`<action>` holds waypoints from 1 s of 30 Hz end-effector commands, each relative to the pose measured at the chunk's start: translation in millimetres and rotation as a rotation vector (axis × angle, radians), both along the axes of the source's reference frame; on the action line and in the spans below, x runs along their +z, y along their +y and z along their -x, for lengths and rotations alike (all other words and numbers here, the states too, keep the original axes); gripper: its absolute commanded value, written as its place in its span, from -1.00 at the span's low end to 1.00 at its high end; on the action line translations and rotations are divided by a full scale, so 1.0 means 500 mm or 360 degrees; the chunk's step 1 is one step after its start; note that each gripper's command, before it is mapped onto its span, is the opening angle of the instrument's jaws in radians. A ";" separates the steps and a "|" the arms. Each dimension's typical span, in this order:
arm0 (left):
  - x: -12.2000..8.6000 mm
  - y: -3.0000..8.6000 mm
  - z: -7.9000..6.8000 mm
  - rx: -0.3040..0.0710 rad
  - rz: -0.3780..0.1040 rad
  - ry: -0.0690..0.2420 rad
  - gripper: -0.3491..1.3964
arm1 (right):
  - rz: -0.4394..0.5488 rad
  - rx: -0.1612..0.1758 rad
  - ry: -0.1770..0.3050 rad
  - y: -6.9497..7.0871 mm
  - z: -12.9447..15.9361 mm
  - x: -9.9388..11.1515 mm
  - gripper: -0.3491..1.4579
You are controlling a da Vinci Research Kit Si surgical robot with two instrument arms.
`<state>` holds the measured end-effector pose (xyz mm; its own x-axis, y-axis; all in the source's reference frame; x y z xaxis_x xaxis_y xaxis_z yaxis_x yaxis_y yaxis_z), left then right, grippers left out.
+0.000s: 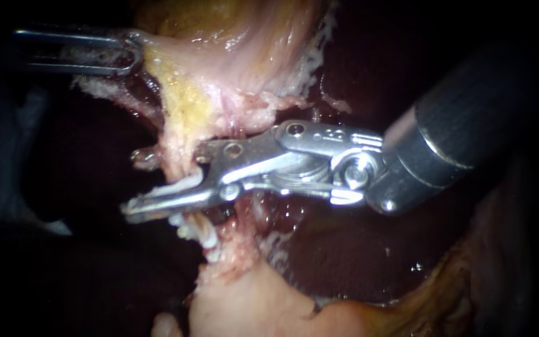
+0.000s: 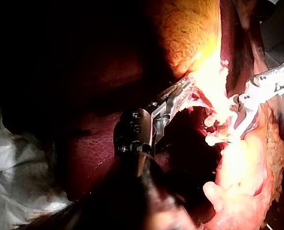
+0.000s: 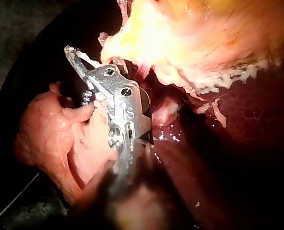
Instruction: Clipping third clip left tube
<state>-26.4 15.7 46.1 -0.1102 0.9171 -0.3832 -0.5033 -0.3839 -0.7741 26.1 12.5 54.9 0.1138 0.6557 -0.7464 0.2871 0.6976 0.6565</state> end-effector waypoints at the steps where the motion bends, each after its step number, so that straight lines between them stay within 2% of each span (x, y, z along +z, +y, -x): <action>1: 0.0000 0.0000 0.0000 0.0000 0.0000 0.0000 -1.00 | -0.0015 -0.0001 -0.0009 -0.0001 0.0000 0.0001 -0.24; 5: 0.0000 0.0000 0.0000 0.0000 0.0000 0.0000 -1.00 | -0.0041 0.0006 -0.0024 -0.0001 0.0003 0.0001 -0.43; 7: 0.0000 0.0000 0.0000 0.0000 0.0000 0.0000 -1.00 | -0.0076 0.0009 -0.0039 -0.0002 0.0008 0.0001 -0.66; 11: 0.0000 0.0000 0.0000 0.0000 0.0000 0.0000 -1.00 | -0.0175 0.0009 -0.0074 -0.0001 0.0014 0.0001 -1.00; 12: 0.0000 0.0000 0.0000 0.0000 0.0000 0.0000 -1.00 | -0.0194 0.0014 -0.0078 0.0000 0.0015 0.0002 -1.00; 14: 0.0000 0.0000 0.0000 0.0000 0.0000 0.0000 -1.00 | -0.0234 0.0026 -0.0147 0.0001 0.0017 0.0005 -1.00; 16: 0.0000 0.0000 0.0000 0.0000 0.0000 0.0000 -1.00 | -0.0233 0.0006 -0.0180 -0.0002 0.0020 0.0005 -1.00; 30: 0.0001 0.0000 -0.0001 0.0000 0.0000 0.0000 -1.00 | -0.0232 0.0010 -0.0183 0.0002 0.0025 0.0011 -1.00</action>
